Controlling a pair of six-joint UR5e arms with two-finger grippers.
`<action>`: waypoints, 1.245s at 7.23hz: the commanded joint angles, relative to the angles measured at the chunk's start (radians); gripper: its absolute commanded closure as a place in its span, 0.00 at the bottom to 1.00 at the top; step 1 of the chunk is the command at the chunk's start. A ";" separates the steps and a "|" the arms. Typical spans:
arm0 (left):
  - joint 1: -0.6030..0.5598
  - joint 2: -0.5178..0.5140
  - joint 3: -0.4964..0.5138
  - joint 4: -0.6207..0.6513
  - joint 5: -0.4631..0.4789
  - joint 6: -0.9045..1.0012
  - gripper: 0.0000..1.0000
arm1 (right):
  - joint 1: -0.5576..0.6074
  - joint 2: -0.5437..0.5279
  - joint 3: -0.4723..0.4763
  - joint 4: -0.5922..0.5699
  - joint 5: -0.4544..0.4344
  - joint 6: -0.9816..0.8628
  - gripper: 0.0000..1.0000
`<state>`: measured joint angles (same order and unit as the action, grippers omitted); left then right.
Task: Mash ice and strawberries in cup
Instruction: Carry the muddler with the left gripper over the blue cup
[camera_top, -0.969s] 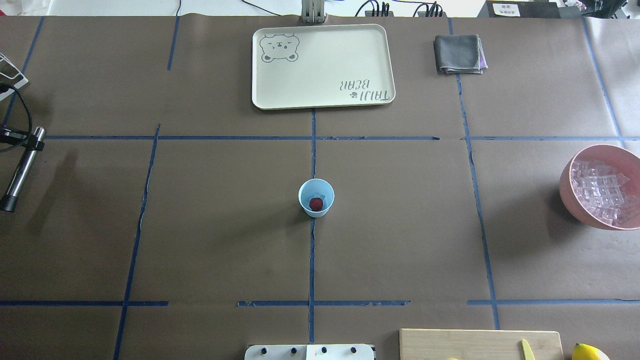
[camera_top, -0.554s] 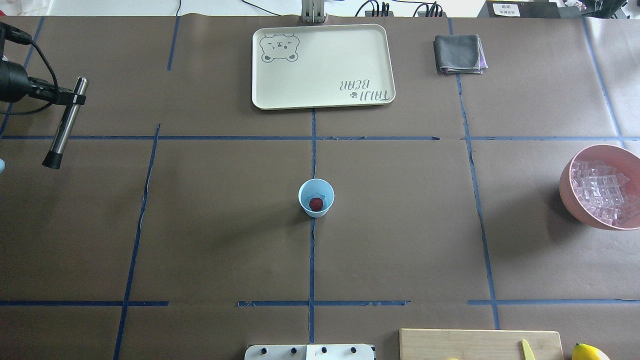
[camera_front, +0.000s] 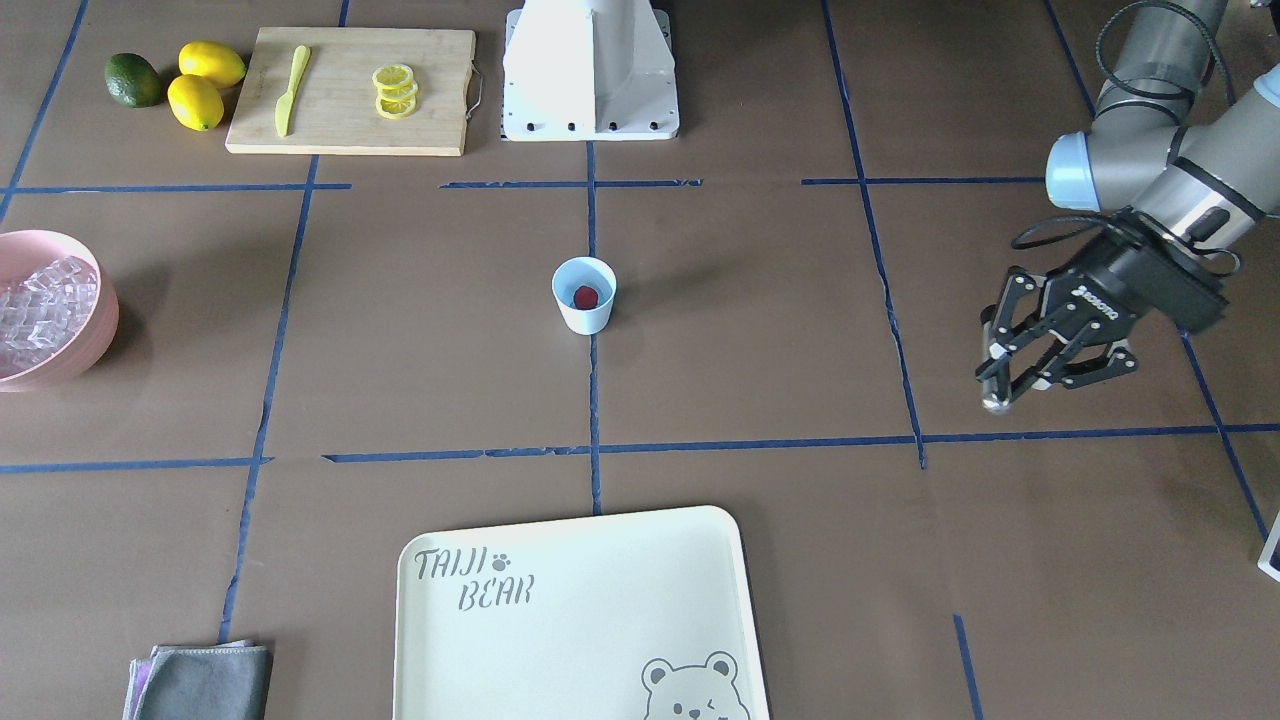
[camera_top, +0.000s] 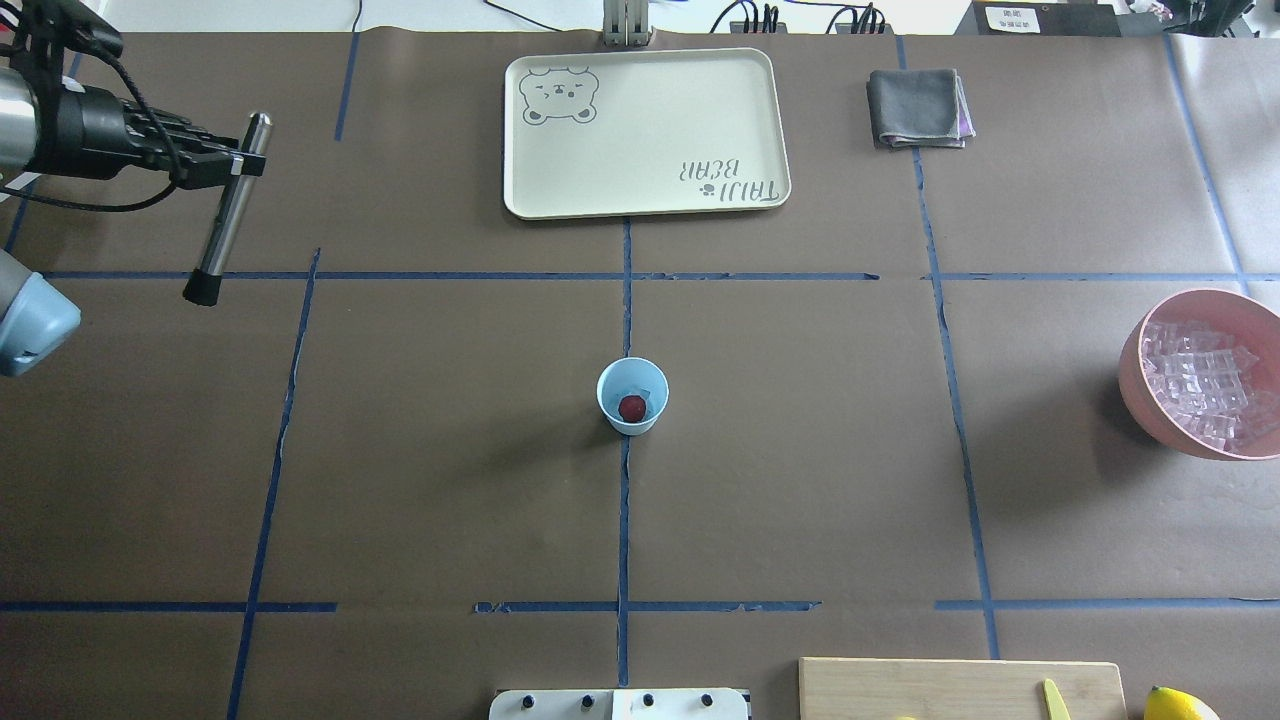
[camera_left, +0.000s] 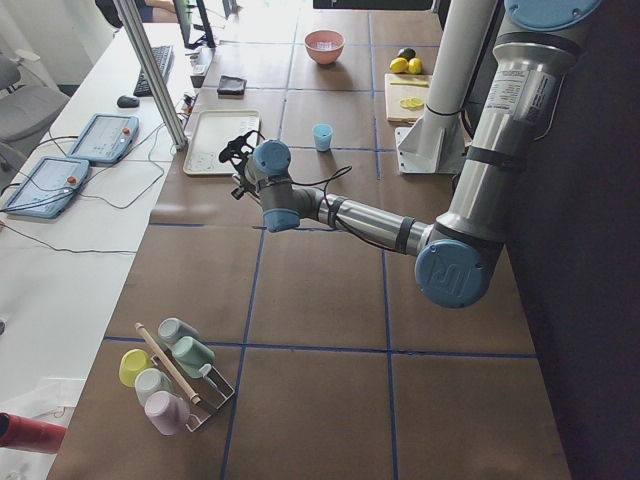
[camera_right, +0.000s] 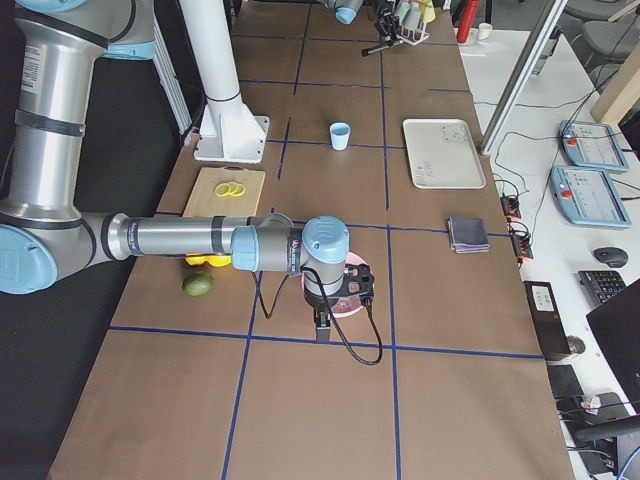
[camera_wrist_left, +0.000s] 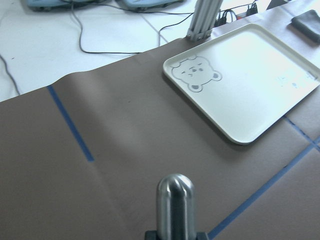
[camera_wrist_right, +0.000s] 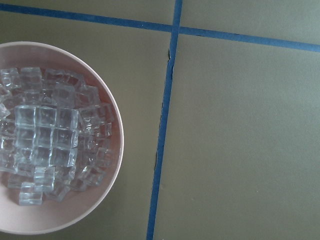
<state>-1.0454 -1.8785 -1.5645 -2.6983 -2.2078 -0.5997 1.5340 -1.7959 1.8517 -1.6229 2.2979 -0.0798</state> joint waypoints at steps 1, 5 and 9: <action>0.098 -0.098 -0.028 -0.055 0.005 -0.042 1.00 | 0.000 0.001 -0.002 0.000 0.000 0.000 0.00; 0.327 -0.175 -0.016 -0.331 0.219 -0.032 1.00 | 0.000 0.001 -0.002 0.000 0.000 0.000 0.01; 0.524 -0.270 -0.005 -0.480 0.480 0.018 1.00 | 0.000 0.000 -0.002 0.000 0.000 -0.002 0.00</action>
<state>-0.5599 -2.1186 -1.5722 -3.1675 -1.7850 -0.5929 1.5340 -1.7957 1.8500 -1.6229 2.2979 -0.0811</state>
